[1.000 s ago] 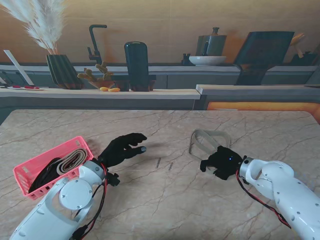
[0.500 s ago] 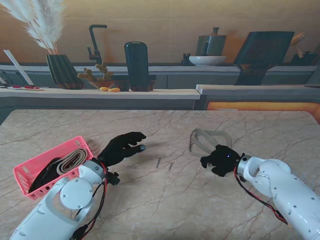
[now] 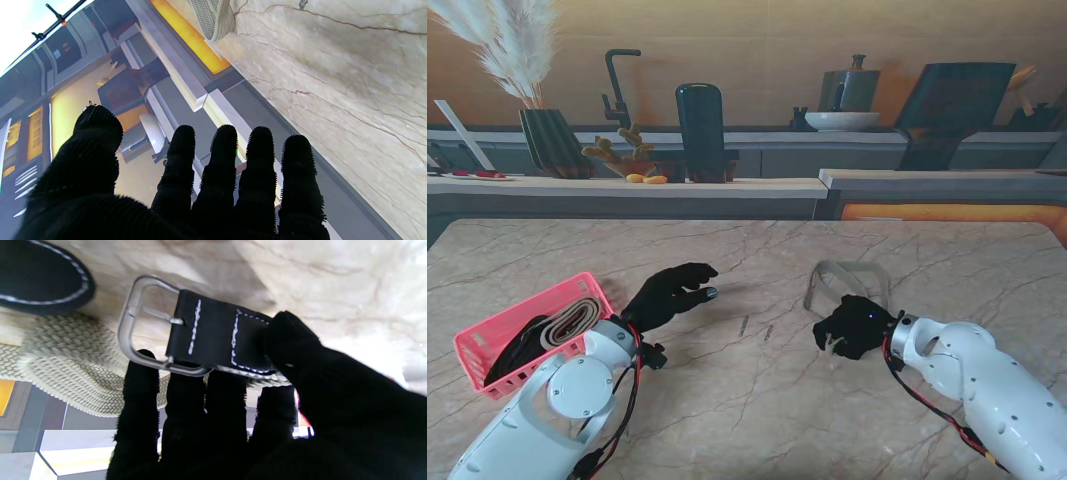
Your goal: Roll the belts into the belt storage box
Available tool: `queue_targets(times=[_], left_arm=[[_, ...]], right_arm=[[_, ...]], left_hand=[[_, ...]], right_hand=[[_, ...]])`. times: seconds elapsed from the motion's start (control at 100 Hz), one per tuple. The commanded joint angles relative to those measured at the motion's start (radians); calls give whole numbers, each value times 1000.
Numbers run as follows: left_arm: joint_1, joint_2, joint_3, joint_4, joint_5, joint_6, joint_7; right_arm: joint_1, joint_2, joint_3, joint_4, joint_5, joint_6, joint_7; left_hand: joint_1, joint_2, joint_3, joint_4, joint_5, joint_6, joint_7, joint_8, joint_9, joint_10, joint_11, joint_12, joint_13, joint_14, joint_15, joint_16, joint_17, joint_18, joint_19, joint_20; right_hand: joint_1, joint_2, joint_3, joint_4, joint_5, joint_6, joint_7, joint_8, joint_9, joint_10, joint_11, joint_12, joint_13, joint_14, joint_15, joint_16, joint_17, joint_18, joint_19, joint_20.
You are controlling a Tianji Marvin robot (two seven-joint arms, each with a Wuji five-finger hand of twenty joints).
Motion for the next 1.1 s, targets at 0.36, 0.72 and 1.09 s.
queue_targets(times=[0.36, 0.72, 1.09], left_arm=[[6, -8, 0, -1, -8, 9, 3], [5, -9, 0, 1, -12, 14, 4], [-32, -6, 36, 34, -5, 23, -17]], right_arm=[[22, -18, -50, -4, -7, 14, -14], [7, -43, -38, -18, 83, 47, -21], [-67, -105, 21, -156, 395, 205, 59]], left_hand=[[29, 35, -31, 39, 17, -30, 3, 11, 14, -29, 8, 9, 16, -5, 11, 13, 1, 6, 29, 10], [38, 42, -42, 40, 21, -31, 4, 12, 10, -17, 7, 9, 16, -1, 15, 14, 2, 6, 34, 9], [46, 19, -36, 42, -1, -39, 1, 13, -23, -18, -1, 6, -8, -10, 2, 8, -7, -2, 24, 4]], right_hand=[[2, -7, 60, -23, 154, 9, 107, 9, 123, 51, -3, -39, 89, -12, -87, -36, 44, 1, -3, -1], [-56, -55, 88, -35, 253, -33, 113, -70, -17, 54, 178, 108, -9, 14, 52, 33, -3, 32, -29, -16], [-27, -13, 41, -27, 233, 1, 97, -29, 111, 58, 74, 27, 24, 0, 18, 18, -23, 48, -53, -10]])
